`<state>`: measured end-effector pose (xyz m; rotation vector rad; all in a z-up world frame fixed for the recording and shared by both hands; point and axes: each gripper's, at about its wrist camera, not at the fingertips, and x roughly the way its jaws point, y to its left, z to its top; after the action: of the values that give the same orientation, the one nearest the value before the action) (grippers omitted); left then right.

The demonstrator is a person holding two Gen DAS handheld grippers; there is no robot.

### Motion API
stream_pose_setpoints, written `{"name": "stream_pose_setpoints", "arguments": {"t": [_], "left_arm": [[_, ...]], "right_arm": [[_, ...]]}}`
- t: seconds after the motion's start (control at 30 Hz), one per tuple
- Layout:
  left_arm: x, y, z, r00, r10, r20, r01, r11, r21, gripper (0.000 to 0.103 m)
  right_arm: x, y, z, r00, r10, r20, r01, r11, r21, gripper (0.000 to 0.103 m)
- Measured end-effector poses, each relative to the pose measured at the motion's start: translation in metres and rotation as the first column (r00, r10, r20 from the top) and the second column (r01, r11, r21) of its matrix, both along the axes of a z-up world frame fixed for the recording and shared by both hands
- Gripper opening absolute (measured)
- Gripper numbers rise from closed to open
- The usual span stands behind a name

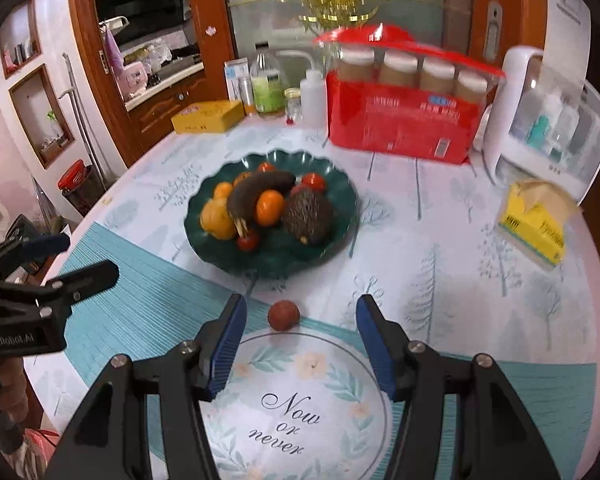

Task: Organize fruits
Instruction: 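Move the right tool back toward the last red lychee, then grasp the red lychee with the right tool, then carry the red lychee onto the green plate and release it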

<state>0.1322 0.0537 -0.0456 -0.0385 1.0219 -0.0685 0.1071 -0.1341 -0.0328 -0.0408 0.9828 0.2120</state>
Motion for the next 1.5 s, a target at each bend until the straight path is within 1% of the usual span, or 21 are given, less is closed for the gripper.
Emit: {"name": "stream_pose_setpoints", "arguments": {"t": [0.13, 0.33, 0.5, 0.6, 0.77, 0.9, 1.2, 1.37, 1.47, 1.5], "left_arm": [[0.008, 0.001, -0.022, 0.999, 0.020, -0.026, -0.020, 1.000, -0.016, 0.096], [0.027, 0.000, -0.052, 0.996, 0.042, -0.079, -0.046, 0.998, -0.046, 0.096], [0.037, -0.001, -0.070, 0.993, 0.046, -0.107, -0.052, 0.997, -0.055, 0.096], [0.040, 0.000, -0.076, 0.992, 0.049, -0.118, -0.056, 0.997, -0.062, 0.096], [0.045, 0.002, -0.085, 0.990, 0.054, -0.132, -0.063, 0.996, -0.067, 0.096], [0.045, 0.004, -0.088, 0.989, 0.058, -0.136, -0.069, 0.995, -0.075, 0.096], [0.037, 0.007, -0.085, 0.989, 0.058, -0.135, -0.068, 0.995, -0.069, 0.096], [0.035, 0.009, -0.079, 0.988, 0.062, -0.142, -0.071, 0.995, -0.064, 0.096], [0.036, 0.013, -0.070, 0.990, 0.070, -0.126, -0.077, 0.996, -0.048, 0.096], [0.039, 0.014, -0.066, 0.990, 0.076, -0.115, -0.080, 0.996, -0.031, 0.096]], "right_arm": [[0.008, 0.002, -0.026, 0.999, -0.007, -0.038, 0.007, 1.000, 0.002, 0.057], [0.020, 0.011, -0.061, 0.995, 0.005, -0.101, -0.002, 1.000, 0.030, 0.057], [0.029, 0.020, -0.081, 0.993, 0.006, -0.118, -0.005, 1.000, 0.009, 0.057], [0.033, 0.024, -0.091, 0.994, -0.004, -0.108, 0.003, 1.000, -0.009, 0.052], [0.039, 0.025, -0.103, 0.991, -0.010, -0.130, 0.014, 0.999, 0.029, 0.032], [0.038, 0.026, -0.103, 0.993, -0.018, -0.120, 0.021, 0.999, 0.028, 0.032], [0.036, 0.025, -0.099, 0.985, -0.014, -0.170, 0.030, 0.995, 0.095, 0.032], [0.037, 0.030, -0.078, 0.988, 0.003, -0.153, 0.016, 0.992, 0.124, 0.032], [0.042, 0.034, -0.059, 0.992, 0.009, -0.126, 0.008, 0.991, 0.135, 0.032], [0.043, 0.035, -0.054, 0.993, 0.010, -0.119, 0.006, 0.990, 0.138, 0.032]]}}
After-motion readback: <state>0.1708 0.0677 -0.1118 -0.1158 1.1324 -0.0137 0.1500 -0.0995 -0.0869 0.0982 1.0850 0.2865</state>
